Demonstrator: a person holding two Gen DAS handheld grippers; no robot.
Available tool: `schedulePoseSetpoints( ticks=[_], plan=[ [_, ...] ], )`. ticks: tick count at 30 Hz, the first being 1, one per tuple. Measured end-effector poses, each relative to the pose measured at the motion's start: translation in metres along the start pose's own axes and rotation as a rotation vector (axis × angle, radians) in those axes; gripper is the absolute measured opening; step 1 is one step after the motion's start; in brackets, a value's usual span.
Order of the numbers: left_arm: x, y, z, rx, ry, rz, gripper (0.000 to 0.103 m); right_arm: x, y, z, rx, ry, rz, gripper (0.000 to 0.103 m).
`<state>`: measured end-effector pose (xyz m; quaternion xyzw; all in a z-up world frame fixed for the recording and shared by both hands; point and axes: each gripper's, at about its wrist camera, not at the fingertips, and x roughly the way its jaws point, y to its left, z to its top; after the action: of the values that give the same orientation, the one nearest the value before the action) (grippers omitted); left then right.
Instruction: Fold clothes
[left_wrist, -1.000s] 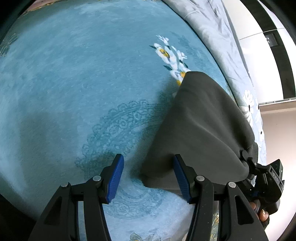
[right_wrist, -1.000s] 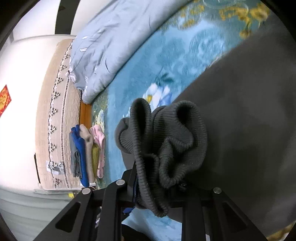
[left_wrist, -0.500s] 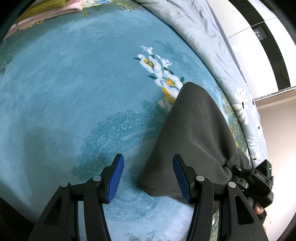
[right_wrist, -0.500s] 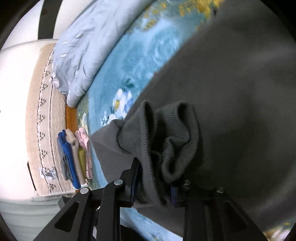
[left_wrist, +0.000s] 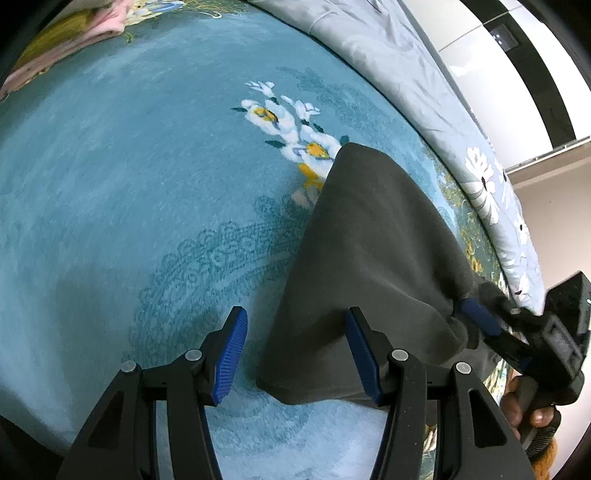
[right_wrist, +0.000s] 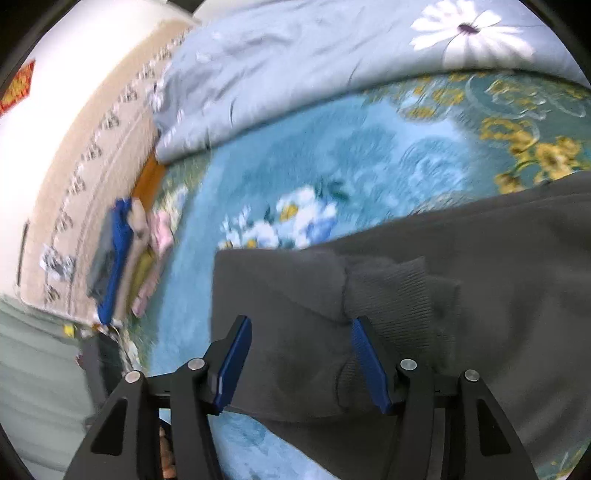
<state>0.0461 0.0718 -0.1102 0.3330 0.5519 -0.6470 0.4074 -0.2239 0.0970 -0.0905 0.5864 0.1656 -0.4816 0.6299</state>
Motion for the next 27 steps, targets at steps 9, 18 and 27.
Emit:
schedulePoseSetpoints(
  ticks=[9, 18, 27],
  plan=[
    [0.003, 0.000, 0.000, 0.002, 0.005, -0.011, 0.056, -0.044, 0.053, 0.008, -0.230, -0.212, -0.088, 0.075],
    [-0.005, 0.002, 0.001, -0.011, -0.030, -0.024, 0.056, -0.054, 0.040, 0.021, -0.036, -0.328, 0.013, 0.090],
    [0.014, -0.012, 0.023, 0.034, -0.016, -0.068, 0.062, -0.033, 0.004, 0.005, -0.018, -0.149, -0.010, 0.090]
  ],
)
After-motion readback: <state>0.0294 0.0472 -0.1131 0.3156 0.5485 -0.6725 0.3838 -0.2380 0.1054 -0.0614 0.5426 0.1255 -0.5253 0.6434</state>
